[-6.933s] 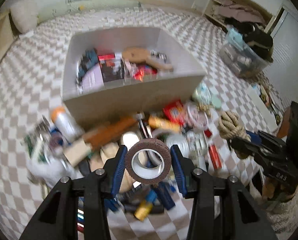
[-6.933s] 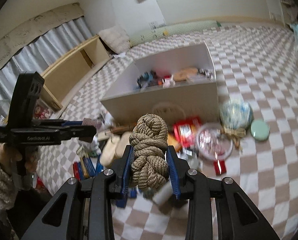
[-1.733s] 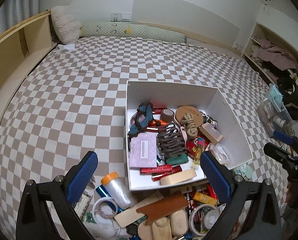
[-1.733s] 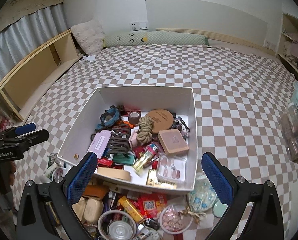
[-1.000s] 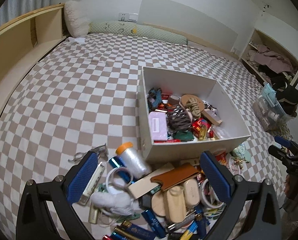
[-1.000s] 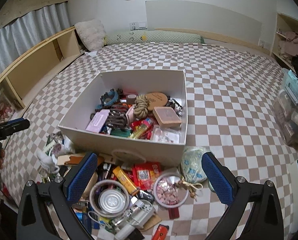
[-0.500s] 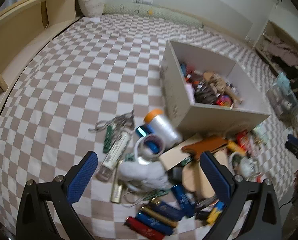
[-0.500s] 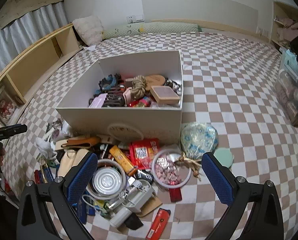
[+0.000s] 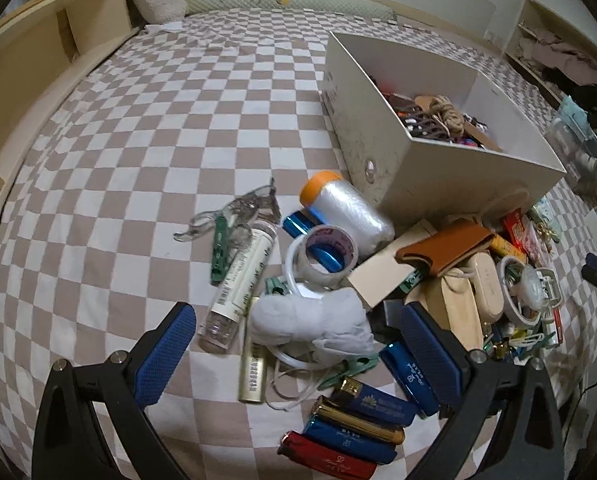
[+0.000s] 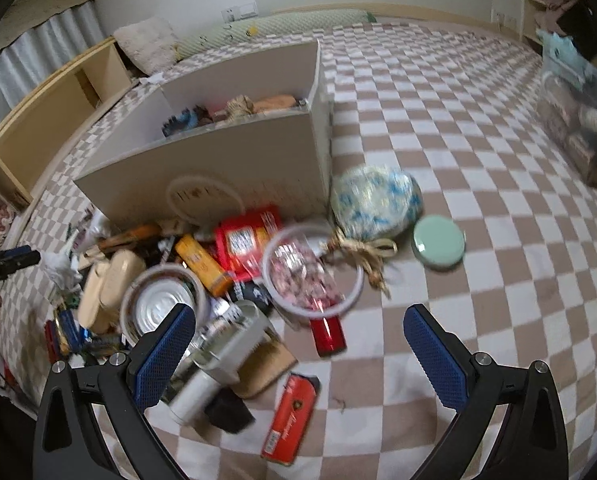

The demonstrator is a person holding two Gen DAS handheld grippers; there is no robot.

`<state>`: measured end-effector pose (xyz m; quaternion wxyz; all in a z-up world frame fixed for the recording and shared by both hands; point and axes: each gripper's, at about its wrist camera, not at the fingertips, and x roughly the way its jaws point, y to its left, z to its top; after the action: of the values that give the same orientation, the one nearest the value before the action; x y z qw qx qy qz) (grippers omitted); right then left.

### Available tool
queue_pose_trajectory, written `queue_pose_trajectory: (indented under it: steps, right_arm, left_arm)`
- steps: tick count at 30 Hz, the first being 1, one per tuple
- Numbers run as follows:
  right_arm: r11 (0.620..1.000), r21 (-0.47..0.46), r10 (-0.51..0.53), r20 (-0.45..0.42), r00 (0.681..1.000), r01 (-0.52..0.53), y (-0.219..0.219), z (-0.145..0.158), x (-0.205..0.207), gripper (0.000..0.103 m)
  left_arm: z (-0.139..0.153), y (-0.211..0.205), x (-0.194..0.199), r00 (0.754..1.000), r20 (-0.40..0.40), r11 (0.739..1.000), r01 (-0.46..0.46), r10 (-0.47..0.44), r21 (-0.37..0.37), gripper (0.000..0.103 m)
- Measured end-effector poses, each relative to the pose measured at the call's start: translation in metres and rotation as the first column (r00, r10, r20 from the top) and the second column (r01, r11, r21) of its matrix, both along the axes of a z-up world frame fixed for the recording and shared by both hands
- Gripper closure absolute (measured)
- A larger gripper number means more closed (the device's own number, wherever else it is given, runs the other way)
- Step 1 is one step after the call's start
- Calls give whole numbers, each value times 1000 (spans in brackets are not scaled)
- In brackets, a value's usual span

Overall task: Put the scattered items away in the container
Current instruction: 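Move both open tools back down toward the scattered pile beside the box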

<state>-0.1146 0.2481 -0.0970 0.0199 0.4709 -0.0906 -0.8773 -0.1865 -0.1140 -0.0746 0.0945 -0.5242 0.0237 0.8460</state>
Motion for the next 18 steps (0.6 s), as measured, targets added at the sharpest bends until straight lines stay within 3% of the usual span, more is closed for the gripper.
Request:
queue_pose_trajectory:
  steps: [11, 18]
  right_arm:
    - [997, 18, -74, 61, 995, 73, 14, -37, 18, 0]
    - [995, 42, -96, 79, 992, 93, 21, -54, 26, 0]
  left_arm:
    - [-22, 27, 1, 993, -21, 982, 110, -114, -155, 0]
    - [-34, 35, -3, 990, 16, 978, 139, -139, -155, 2]
